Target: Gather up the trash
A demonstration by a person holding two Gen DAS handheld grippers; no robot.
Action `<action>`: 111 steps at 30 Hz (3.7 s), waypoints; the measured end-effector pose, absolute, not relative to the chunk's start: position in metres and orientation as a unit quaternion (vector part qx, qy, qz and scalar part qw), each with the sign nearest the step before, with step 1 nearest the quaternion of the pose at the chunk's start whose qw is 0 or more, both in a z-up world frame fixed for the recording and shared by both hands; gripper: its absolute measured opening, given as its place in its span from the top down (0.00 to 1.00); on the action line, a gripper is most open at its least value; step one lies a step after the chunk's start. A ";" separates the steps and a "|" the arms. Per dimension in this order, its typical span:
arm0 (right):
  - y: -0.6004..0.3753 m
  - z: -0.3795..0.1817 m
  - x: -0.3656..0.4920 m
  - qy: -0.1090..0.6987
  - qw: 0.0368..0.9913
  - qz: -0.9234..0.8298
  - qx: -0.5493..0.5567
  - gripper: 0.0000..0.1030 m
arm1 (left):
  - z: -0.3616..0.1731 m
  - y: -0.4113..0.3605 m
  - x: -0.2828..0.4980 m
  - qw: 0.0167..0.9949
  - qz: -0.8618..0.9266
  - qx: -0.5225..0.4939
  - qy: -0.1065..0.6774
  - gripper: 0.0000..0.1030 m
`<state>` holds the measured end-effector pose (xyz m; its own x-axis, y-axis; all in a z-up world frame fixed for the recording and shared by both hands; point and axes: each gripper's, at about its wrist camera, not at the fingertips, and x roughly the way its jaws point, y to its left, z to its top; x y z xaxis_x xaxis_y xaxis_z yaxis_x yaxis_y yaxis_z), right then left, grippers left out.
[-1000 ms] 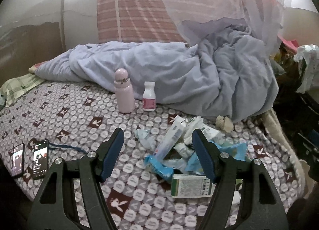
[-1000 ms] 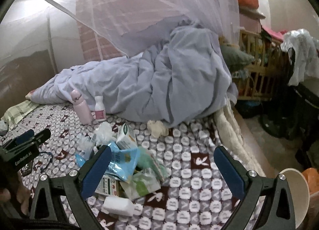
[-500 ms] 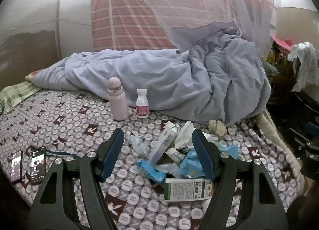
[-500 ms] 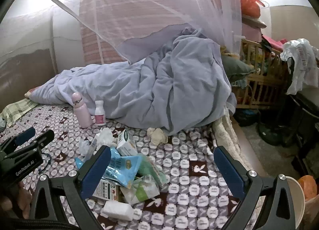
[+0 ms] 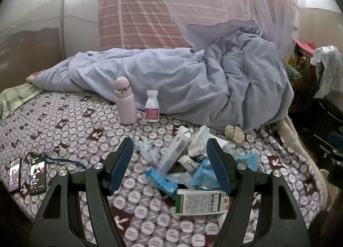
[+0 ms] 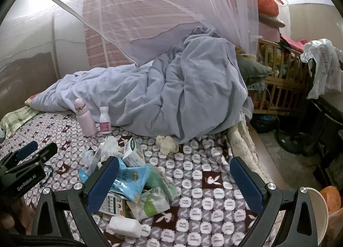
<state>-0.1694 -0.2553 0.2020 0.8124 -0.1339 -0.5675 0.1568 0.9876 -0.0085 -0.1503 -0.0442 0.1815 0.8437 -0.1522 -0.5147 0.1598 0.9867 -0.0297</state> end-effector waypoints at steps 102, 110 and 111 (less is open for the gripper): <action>-0.230 0.094 -0.132 0.458 0.878 0.102 0.091 0.58 | 0.054 -0.018 0.003 0.876 -0.195 0.035 0.441 0.32; -0.236 0.099 -0.135 0.456 0.880 0.092 0.094 0.58 | 0.047 -0.025 0.029 0.843 -0.260 0.006 0.472 0.68; -0.237 0.100 -0.136 0.456 0.880 0.092 0.095 0.58 | 0.048 -0.022 0.029 0.844 -0.261 -0.001 0.469 0.72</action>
<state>-0.1356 -0.2366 0.0996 0.5681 0.2482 -0.7846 -0.0745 0.9650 0.2513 0.0291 -0.0220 0.0482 0.4234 -0.4401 -0.7918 0.4391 0.8642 -0.2456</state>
